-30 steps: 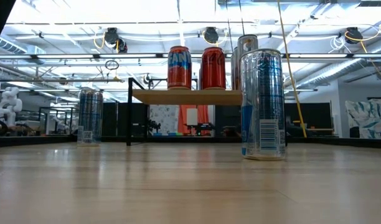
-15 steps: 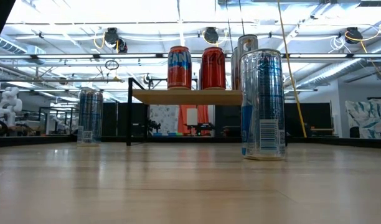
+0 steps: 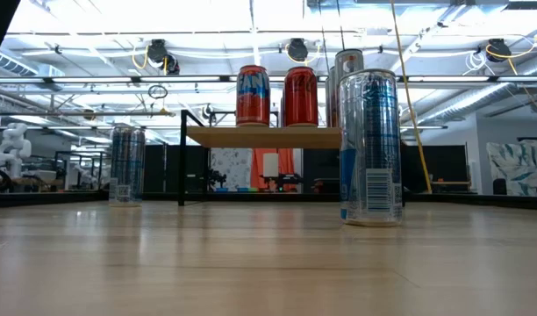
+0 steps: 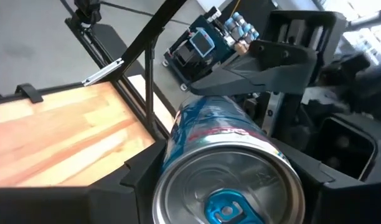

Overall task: Place canned beverage on shelf
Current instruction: Put the top right blue soda can on the shelf

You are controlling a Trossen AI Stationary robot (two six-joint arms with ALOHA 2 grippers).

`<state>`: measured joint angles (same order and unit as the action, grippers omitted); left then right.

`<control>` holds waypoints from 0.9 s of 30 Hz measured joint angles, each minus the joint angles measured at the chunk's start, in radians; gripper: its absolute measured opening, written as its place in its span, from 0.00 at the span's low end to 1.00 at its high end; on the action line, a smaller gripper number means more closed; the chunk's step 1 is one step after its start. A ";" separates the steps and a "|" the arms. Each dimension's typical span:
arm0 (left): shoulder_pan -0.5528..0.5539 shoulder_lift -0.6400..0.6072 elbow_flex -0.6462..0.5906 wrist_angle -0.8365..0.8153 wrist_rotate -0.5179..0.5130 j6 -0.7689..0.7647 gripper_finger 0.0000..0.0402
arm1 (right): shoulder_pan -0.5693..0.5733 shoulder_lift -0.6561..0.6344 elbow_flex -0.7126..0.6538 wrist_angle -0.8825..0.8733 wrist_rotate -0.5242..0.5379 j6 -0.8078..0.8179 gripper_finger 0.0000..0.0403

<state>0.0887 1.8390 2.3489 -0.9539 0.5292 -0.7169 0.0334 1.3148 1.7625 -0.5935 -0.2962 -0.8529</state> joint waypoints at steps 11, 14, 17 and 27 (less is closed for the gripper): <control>0.002 -0.070 -0.001 -0.008 -0.273 0.197 0.92 | 0.000 -0.012 0.000 -0.019 0.061 0.344 0.53; 0.008 -0.107 -0.001 -0.003 -0.383 0.246 0.92 | 0.004 -0.012 0.000 -0.034 0.031 0.446 0.53; 0.005 -0.131 0.000 -0.001 -0.440 0.284 0.92 | 0.005 -0.012 0.000 -0.038 0.030 0.547 0.53; -0.028 -0.149 -0.001 0.004 -0.463 0.321 0.92 | 0.000 0.012 0.002 -0.047 0.141 0.851 0.53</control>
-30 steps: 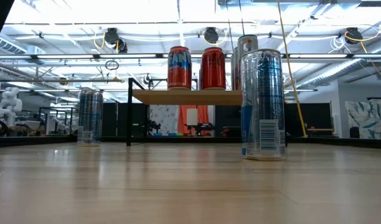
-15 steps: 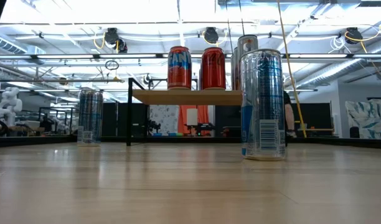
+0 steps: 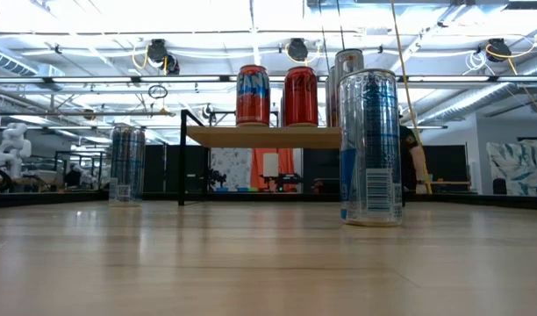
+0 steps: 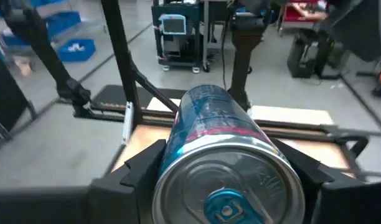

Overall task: Place canned beverage on shelf
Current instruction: Put the top right blue soda can on the shelf

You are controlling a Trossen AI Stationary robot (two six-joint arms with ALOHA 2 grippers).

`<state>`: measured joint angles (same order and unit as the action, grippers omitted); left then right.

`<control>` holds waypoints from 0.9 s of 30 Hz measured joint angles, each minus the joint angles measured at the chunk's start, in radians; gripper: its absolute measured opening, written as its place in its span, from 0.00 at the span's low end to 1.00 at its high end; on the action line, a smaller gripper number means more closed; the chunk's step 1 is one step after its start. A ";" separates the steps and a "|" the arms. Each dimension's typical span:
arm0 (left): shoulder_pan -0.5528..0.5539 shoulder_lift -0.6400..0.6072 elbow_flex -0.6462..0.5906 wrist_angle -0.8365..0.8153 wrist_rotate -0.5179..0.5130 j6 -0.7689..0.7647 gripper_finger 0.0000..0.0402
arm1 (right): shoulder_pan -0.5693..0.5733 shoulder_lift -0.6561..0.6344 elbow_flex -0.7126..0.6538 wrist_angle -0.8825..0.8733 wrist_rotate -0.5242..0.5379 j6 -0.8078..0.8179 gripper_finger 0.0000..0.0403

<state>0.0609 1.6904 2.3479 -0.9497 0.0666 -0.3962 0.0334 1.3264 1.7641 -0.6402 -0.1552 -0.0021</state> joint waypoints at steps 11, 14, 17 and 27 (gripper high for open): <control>-0.101 0.007 0.000 -0.030 -0.106 0.063 0.92 | 0.000 0.034 0.000 0.000 0.051 0.162 0.53; -0.128 0.007 0.000 -0.102 -0.096 0.039 0.92 | -0.001 0.034 0.000 -0.002 0.052 0.174 0.53; -0.145 0.007 0.000 -0.191 -0.080 0.036 0.92 | -0.001 0.036 0.000 -0.001 0.051 0.174 0.53; -0.132 0.077 0.000 -0.234 -0.041 0.068 0.92 | -0.001 0.043 0.000 -0.007 0.050 0.181 0.53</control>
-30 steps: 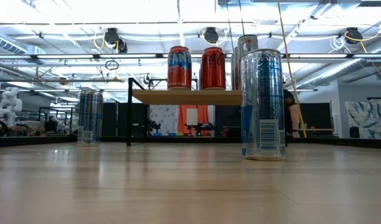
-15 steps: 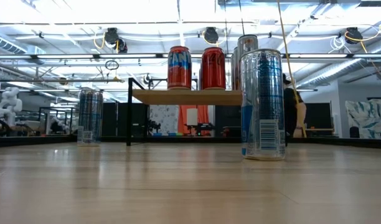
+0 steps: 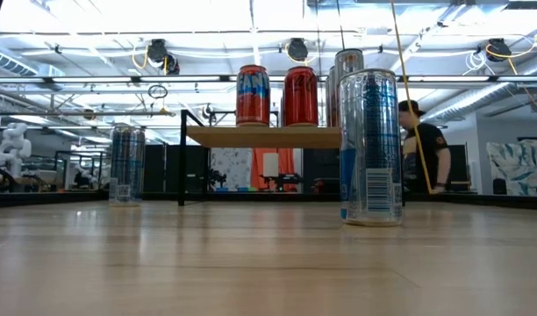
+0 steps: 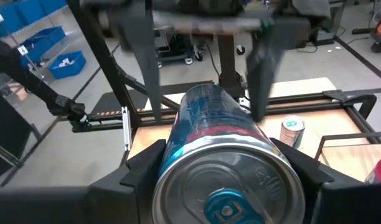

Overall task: Place canned beverage on shelf
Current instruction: Put the top right blue soda can on the shelf

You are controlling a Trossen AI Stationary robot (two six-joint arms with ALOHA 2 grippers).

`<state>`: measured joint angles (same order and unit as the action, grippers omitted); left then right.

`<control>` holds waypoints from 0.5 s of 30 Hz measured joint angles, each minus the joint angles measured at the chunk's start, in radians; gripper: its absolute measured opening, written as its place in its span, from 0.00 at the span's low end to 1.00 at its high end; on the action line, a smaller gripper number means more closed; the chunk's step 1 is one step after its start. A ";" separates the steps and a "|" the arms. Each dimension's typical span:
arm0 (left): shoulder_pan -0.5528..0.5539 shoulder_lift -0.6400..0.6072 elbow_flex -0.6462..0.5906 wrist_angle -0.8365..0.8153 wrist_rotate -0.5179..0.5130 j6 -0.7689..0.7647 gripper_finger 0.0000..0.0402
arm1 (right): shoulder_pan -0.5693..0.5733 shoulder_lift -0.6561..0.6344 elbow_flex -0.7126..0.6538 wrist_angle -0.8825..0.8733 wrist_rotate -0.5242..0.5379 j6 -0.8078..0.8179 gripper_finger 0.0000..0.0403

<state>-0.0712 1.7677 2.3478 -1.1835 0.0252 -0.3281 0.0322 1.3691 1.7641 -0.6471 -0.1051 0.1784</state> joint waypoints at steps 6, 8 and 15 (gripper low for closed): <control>0.000 0.044 -0.001 -0.003 0.018 0.053 0.92 | -0.001 0.004 0.000 -0.002 0.000 0.030 0.53; 0.000 0.058 -0.001 -0.003 0.047 0.055 0.91 | -0.001 0.004 0.000 -0.005 0.000 0.038 0.53; 0.001 0.064 -0.001 -0.004 0.053 0.047 0.78 | -0.002 0.004 0.000 -0.024 -0.003 0.046 0.53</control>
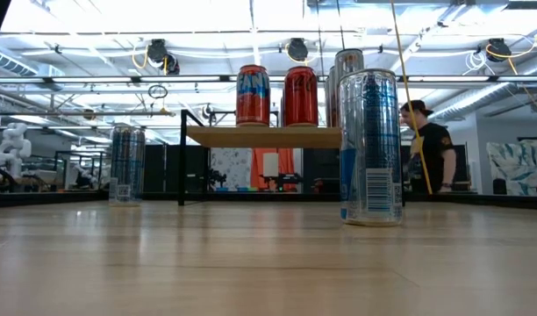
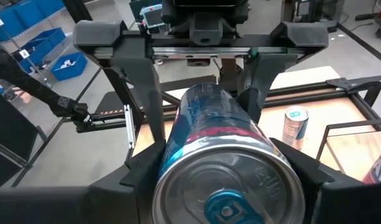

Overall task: Place canned beverage on shelf
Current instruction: Put the top right blue soda can on the shelf

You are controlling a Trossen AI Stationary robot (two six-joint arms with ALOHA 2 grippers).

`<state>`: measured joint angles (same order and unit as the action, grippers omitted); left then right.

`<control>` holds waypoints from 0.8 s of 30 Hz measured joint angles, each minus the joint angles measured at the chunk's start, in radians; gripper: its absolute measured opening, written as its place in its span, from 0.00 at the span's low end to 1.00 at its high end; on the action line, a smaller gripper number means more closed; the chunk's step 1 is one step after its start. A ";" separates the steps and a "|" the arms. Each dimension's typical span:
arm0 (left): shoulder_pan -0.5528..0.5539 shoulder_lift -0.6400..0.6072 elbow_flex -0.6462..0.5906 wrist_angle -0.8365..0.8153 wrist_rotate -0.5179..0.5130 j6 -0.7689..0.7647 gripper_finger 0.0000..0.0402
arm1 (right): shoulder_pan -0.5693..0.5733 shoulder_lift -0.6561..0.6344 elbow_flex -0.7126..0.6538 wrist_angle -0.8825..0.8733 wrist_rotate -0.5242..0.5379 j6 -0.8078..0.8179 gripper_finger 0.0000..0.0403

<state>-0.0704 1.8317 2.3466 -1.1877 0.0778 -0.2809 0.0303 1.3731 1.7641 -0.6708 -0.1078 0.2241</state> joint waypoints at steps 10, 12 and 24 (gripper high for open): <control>0.000 0.000 0.000 -0.003 -0.001 0.004 0.62 | 0.000 0.000 0.000 0.005 -0.006 0.001 0.53; -0.001 0.000 0.000 0.000 -0.001 0.004 0.60 | 0.000 0.000 0.000 0.016 -0.009 0.008 0.55; -0.001 -0.011 0.000 0.159 0.000 0.002 0.57 | -0.028 -0.032 0.112 0.067 0.013 0.056 0.71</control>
<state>-0.0709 1.8207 2.3463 -1.0289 0.0777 -0.2789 0.0023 1.3413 1.8758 -0.6040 -0.0944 0.2796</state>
